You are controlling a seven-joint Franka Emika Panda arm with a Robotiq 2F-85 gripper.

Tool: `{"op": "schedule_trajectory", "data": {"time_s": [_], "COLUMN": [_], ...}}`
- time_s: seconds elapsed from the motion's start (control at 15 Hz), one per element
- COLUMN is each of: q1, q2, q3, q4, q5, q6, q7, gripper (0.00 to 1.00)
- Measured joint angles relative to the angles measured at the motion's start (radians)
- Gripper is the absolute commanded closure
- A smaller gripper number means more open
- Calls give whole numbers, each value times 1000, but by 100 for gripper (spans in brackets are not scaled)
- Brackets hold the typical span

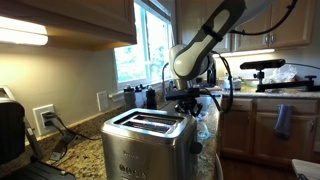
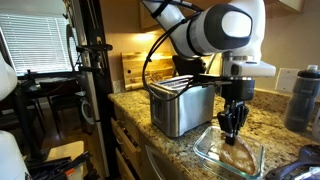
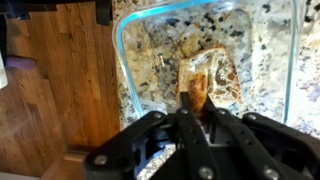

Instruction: Put the slice of bread in the toaster

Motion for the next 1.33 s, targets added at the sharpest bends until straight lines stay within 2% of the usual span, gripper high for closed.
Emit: {"op": "schedule_trajectory", "data": {"time_s": [1.33], "q1": [0], "q2": [-26], "q3": [-25], "q4": [0], "q5": [-2], "q6": [0], "q7": [0], "gripper": [92]}}
